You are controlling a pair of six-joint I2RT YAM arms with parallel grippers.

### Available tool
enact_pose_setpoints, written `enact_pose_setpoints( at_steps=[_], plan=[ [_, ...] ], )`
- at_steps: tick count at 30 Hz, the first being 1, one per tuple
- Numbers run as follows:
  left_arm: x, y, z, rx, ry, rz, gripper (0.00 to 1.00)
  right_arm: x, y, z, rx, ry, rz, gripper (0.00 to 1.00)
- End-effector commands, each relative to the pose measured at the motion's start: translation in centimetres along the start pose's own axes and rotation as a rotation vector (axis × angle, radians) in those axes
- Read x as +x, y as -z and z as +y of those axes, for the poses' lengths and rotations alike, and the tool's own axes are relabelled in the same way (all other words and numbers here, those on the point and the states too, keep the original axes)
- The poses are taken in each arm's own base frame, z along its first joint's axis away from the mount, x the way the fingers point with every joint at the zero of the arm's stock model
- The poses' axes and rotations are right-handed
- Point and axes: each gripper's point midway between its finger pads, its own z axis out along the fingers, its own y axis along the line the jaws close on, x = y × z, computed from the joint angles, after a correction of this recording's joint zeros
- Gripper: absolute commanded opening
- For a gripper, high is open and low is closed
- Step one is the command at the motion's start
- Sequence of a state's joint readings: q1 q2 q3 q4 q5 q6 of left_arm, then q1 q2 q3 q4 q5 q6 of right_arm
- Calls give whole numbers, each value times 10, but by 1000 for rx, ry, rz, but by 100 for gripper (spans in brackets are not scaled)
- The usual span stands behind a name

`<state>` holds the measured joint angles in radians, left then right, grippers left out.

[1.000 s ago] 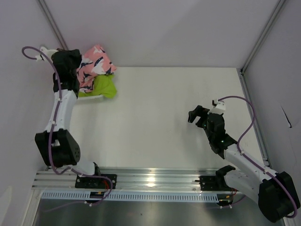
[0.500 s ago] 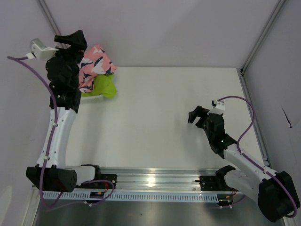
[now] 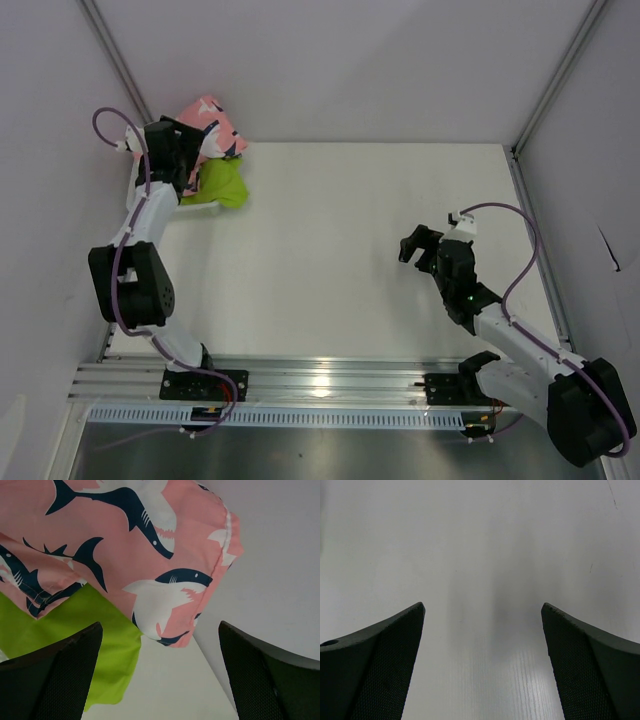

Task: Fold and stack the shorts
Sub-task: Grab the shorts from the pile

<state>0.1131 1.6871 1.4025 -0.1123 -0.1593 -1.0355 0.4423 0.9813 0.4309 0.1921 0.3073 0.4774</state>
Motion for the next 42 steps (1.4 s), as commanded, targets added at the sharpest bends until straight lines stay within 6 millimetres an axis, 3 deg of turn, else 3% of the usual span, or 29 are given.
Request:
enact_pose_setpoints(
  at_steps=[1, 2, 4, 10, 12, 16, 18, 19, 20, 21, 23, 24, 27, 30, 31, 32, 34, 35, 38, 39, 41, 42],
  plan=[
    [-21, -9, -25, 63, 55, -31, 99, -19, -3, 10, -10, -9, -45, 99],
    [-26, -14, -29, 68, 59, -39, 99, -19, -3, 11, -12, -8, -43, 99],
    [-17, -34, -12, 29, 57, -12, 99, -19, -4, 11, -11, -9, -41, 99],
    [-18, -69, -5, 32, 102, -13, 99, -16, -6, 12, -15, -9, -30, 100],
    [-9, -83, 10, -6, 104, 8, 99, -15, -8, 12, -14, -11, -24, 99],
    [-8, -99, 9, 0, 109, 1, 99, -14, -10, 13, -14, -12, -12, 99],
    [-4, -113, 19, -15, 97, -4, 93, -13, -10, 13, -14, -10, -10, 100],
    [-12, -117, 6, 19, 95, -20, 85, -14, -10, 14, -16, -11, -12, 99],
    [-16, -123, 2, 49, 90, -32, 57, -14, -10, 13, -15, -10, -13, 99],
    [-12, -131, 7, 51, 79, -20, 38, -15, -9, 14, -16, -9, -16, 100],
    [-25, -132, -6, 86, 75, -50, 0, -15, -9, 13, -14, -10, -18, 100],
    [-29, -132, -10, 99, 60, -62, 0, -15, -9, 13, -15, -10, -20, 99],
    [-49, -113, -30, 136, 24, -110, 0, -14, -10, 14, -16, -9, -16, 100],
    [-70, -73, -50, 179, 6, -170, 0, -12, -11, 14, -17, -9, -8, 100],
    [-64, -66, -36, 153, 0, -166, 0, -11, -12, 14, -19, -7, -5, 100],
    [-85, -34, -63, 226, -2, -218, 0, -12, -12, 15, -24, -8, -8, 99],
    [-82, -10, -58, 229, -15, -228, 0, -12, -12, 15, -23, -6, -7, 99],
    [-99, 28, -84, 304, -12, -279, 0, -13, -11, 16, -27, -7, -11, 100],
    [-96, 75, -102, 366, -61, -315, 0, -14, -9, 17, -31, -5, -14, 100],
    [-103, 111, -116, 416, -88, -355, 0, -15, -9, 17, -29, -2, -17, 99],
    [-92, 149, -139, 487, -116, -367, 0, -15, -8, 17, -28, 1, -20, 99],
    [-103, 184, -148, 518, -142, -423, 0, -16, -8, 17, -28, 2, -23, 99]
  ],
)
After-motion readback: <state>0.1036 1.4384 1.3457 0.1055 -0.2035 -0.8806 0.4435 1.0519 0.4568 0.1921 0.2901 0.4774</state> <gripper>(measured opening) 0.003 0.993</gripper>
